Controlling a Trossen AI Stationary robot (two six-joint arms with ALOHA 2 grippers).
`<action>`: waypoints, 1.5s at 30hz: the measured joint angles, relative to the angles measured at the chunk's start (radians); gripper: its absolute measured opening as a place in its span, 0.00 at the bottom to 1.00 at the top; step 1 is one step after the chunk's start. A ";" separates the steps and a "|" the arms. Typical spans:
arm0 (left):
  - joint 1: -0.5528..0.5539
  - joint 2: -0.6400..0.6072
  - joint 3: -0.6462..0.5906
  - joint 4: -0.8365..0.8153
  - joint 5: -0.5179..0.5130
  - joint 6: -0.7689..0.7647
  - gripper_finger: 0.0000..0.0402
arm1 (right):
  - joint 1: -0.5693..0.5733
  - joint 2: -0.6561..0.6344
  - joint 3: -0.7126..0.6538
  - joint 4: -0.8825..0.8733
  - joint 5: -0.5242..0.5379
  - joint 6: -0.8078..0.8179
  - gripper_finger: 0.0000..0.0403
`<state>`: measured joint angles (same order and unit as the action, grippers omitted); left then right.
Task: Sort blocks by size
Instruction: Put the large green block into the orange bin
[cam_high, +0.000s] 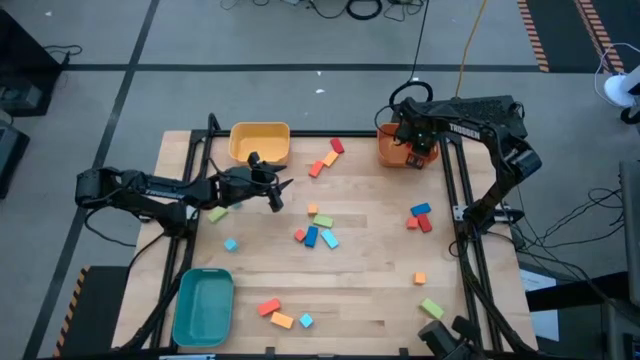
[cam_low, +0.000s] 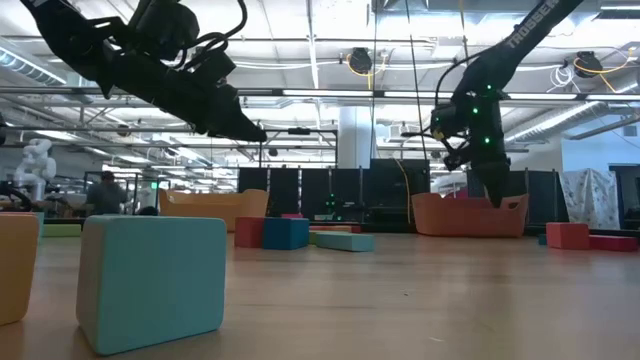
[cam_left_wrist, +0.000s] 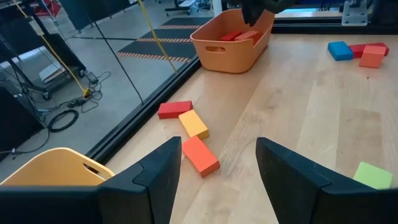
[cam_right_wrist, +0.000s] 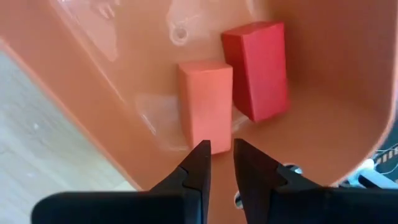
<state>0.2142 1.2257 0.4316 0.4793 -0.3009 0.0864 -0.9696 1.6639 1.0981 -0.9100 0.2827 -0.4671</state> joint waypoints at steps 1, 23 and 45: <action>0.000 0.000 0.000 0.000 0.000 0.000 0.52 | -0.003 0.008 0.000 0.000 0.000 0.000 0.13; 0.000 0.000 0.000 -0.018 0.005 -0.002 0.52 | 0.008 0.026 0.000 0.093 0.000 -0.027 0.13; 0.000 0.000 0.000 -0.015 0.005 -0.027 0.52 | 0.309 -0.356 0.000 -0.254 -0.206 0.337 0.13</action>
<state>0.2142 1.2259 0.4316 0.4642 -0.2958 0.0589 -0.6607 1.3079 1.0977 -1.1636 0.0766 -0.1299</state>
